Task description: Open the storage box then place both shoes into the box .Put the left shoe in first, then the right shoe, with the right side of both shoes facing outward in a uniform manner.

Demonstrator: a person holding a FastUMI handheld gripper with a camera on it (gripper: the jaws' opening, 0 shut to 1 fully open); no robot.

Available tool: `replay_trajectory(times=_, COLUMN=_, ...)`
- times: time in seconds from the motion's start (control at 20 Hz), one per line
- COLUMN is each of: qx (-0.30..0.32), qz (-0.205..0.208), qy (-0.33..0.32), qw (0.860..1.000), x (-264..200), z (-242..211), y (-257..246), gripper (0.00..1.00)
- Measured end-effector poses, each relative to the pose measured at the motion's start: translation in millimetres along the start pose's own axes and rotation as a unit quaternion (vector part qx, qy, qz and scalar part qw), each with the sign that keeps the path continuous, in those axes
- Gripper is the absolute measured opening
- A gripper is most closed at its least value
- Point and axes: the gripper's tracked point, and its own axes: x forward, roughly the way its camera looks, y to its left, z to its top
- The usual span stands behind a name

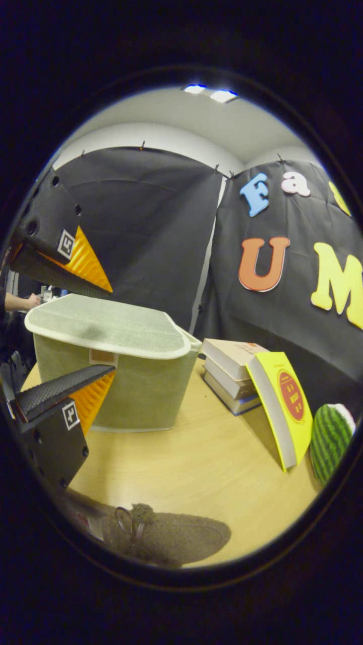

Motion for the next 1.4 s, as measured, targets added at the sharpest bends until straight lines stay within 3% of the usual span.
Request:
replay_trajectory(times=0.1, qx=0.001, qz=0.007, qy=0.007, qw=1.0, x=2.4, z=1.3, y=0.8, gripper=0.82)
replay_trajectory(times=0.3, qx=-0.001, qz=-0.003, qy=0.016, qw=1.0, x=4.6, z=0.1, y=-1.6, gripper=0.25)
replay_trajectory(times=0.4, qx=-0.002, qz=-0.003, qy=0.01, qw=1.0, x=-0.3, z=3.1, y=4.7, gripper=0.1)
replay_trajectory(times=0.5, qx=-0.019, qz=-0.013, qy=0.01, qw=1.0, x=-4.3, z=1.0, y=11.2, gripper=0.06)
replay_trajectory(times=0.95, qx=-0.043, qz=-0.003, qy=-0.003, qw=0.999, x=-8.4, z=-9.1, y=93.2, gripper=0.06)
replay_trajectory(times=1.4, qx=-0.053, qz=-0.037, qy=-0.018, qw=0.998, x=23.3, z=-23.4, y=160.8, gripper=0.06)
